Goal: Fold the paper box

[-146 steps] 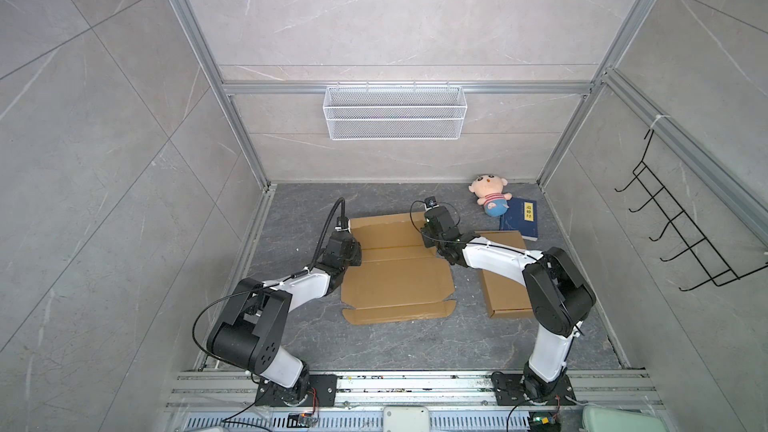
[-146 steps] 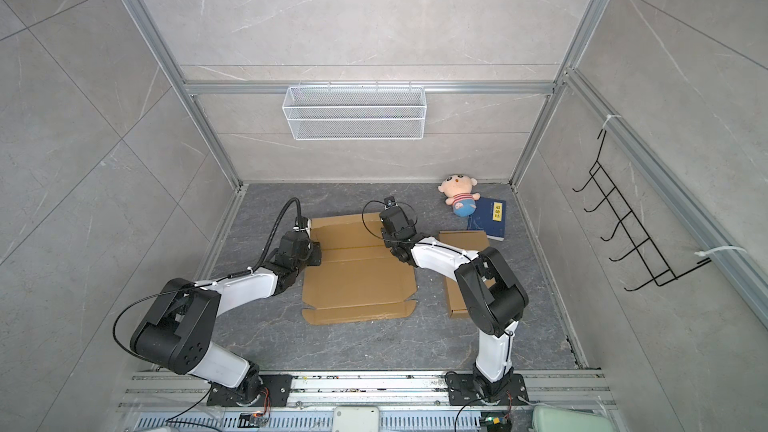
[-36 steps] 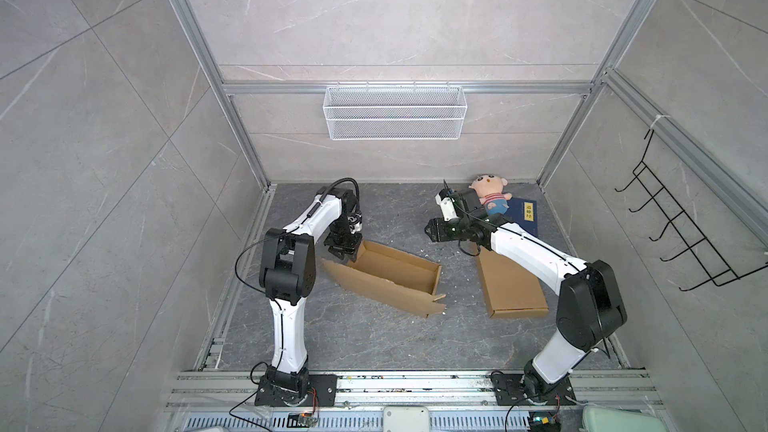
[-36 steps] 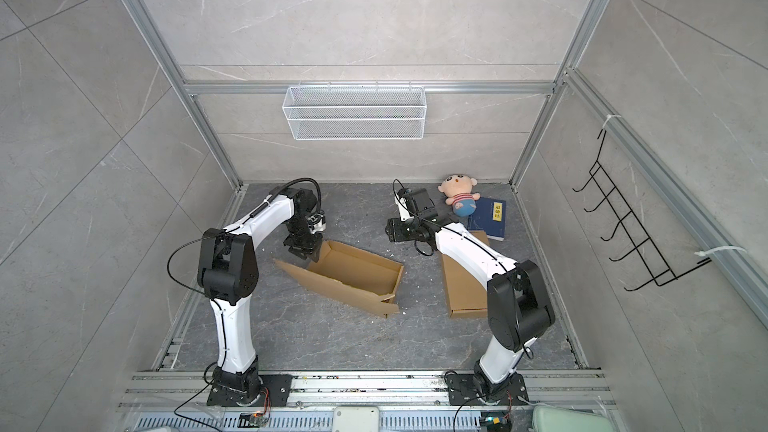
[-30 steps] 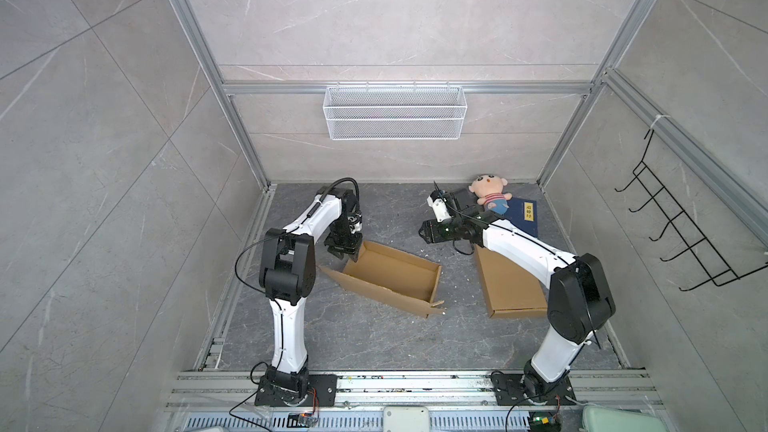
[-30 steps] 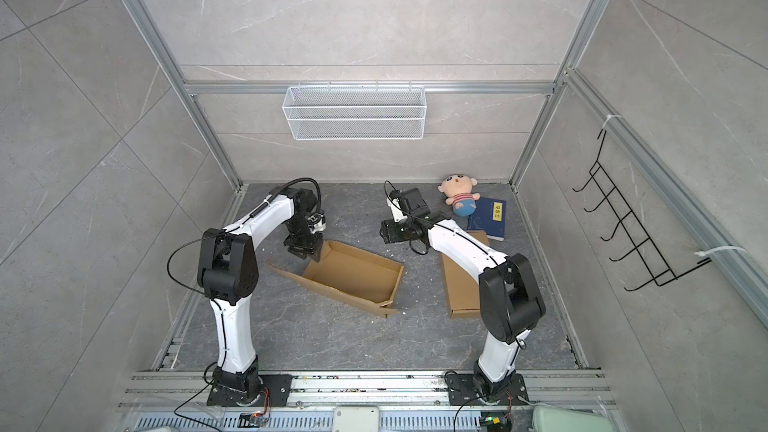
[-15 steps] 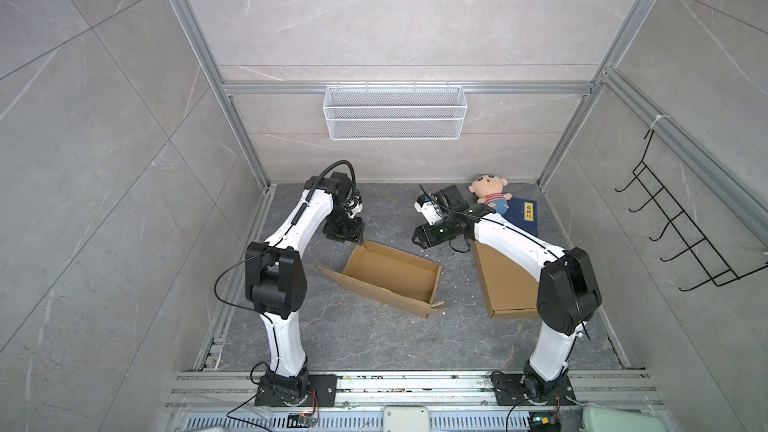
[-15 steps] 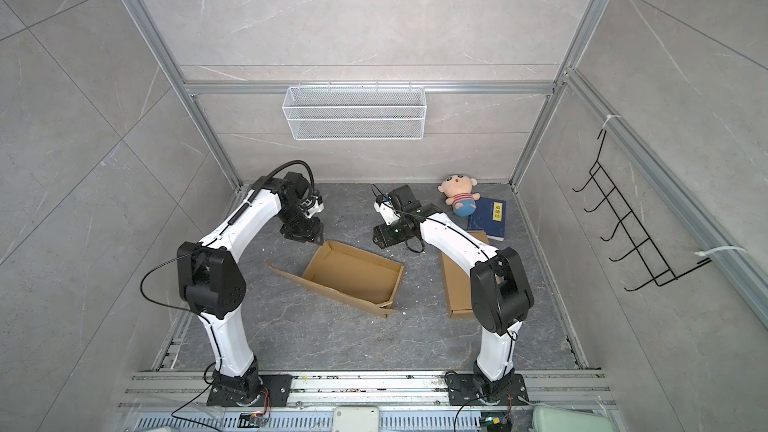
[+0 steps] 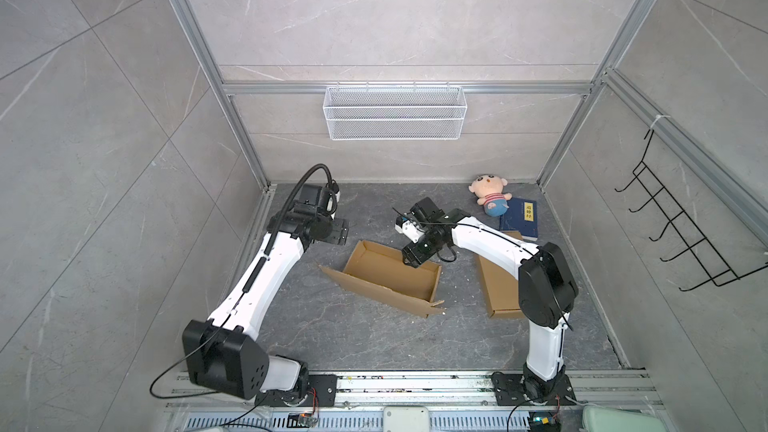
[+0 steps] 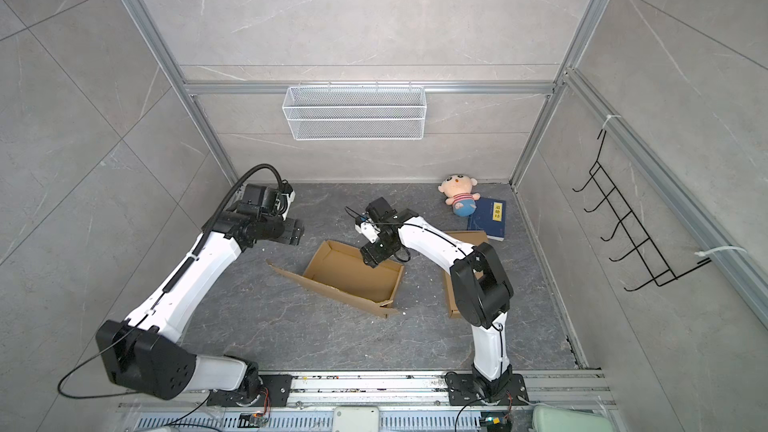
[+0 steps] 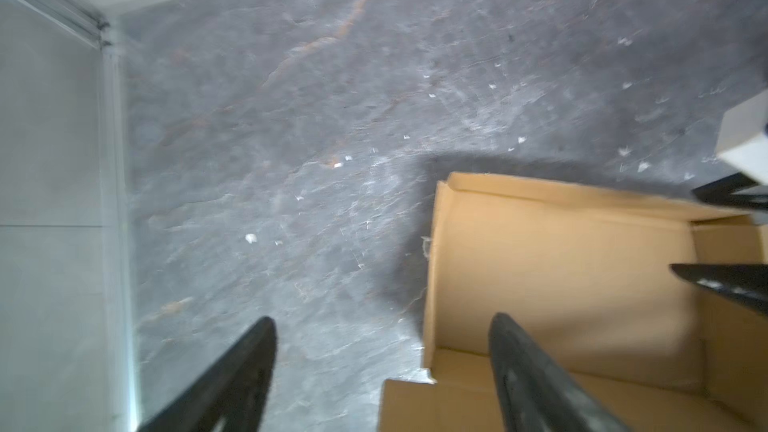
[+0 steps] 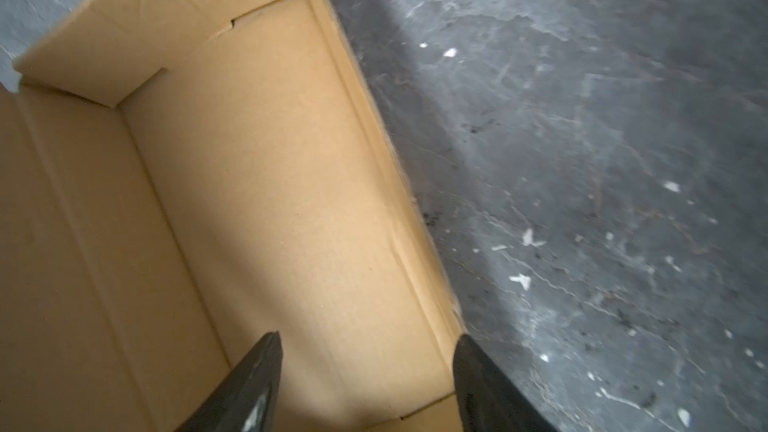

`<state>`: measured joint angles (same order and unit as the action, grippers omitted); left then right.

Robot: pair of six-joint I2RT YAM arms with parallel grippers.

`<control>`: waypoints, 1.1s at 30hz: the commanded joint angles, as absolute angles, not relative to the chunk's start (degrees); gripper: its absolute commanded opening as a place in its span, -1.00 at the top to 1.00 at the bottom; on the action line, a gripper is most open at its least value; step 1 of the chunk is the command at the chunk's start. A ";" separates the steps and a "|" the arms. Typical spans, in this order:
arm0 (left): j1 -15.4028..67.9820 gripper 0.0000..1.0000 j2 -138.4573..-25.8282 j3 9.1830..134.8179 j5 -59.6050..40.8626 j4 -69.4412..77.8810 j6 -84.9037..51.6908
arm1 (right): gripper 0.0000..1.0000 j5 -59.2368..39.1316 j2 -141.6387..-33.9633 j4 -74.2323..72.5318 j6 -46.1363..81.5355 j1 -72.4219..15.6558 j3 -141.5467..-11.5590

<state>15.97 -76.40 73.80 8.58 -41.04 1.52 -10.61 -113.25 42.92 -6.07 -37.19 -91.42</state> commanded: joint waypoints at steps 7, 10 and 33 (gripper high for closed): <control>8.91 -0.89 -68.07 67.88 2.92 -36.21 -3.97 | -0.36 0.74 -120.49 45.10 -8.37 -41.00 -98.73; 8.78 -0.72 -66.60 66.05 0.54 -34.95 -2.72 | -0.33 4.21 -122.99 45.27 -8.87 -41.93 -100.46; 8.74 -0.66 -63.81 63.28 0.67 -32.51 -2.55 | 0.31 0.08 -130.56 42.62 13.60 -33.57 -107.82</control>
